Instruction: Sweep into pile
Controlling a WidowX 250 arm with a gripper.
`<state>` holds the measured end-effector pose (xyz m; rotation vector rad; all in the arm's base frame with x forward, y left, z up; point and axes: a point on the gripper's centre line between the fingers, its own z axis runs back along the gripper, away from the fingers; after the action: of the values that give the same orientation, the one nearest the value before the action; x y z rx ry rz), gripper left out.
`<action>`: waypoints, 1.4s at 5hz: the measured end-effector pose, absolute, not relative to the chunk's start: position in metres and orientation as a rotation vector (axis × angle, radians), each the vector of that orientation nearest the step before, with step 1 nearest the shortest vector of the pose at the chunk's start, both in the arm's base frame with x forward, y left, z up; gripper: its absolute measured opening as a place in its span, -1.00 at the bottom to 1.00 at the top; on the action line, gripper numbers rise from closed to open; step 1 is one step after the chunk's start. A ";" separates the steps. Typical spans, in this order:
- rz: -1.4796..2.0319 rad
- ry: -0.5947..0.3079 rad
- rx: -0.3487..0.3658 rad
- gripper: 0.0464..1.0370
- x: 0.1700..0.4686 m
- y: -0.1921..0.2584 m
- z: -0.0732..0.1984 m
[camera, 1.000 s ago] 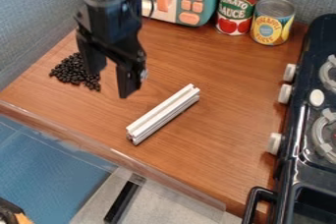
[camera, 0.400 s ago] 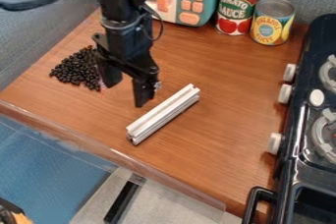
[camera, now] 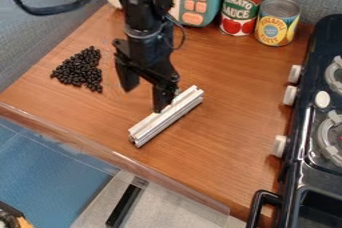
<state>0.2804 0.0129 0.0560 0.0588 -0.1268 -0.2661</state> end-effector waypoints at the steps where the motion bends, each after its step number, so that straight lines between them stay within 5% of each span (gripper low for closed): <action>1: -0.293 -0.120 0.076 0.93 0.272 0.001 0.045; 7: -0.240 -0.093 0.073 0.90 0.296 -0.007 0.022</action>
<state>0.2962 -0.0066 0.0217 0.0733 -0.0933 -0.2405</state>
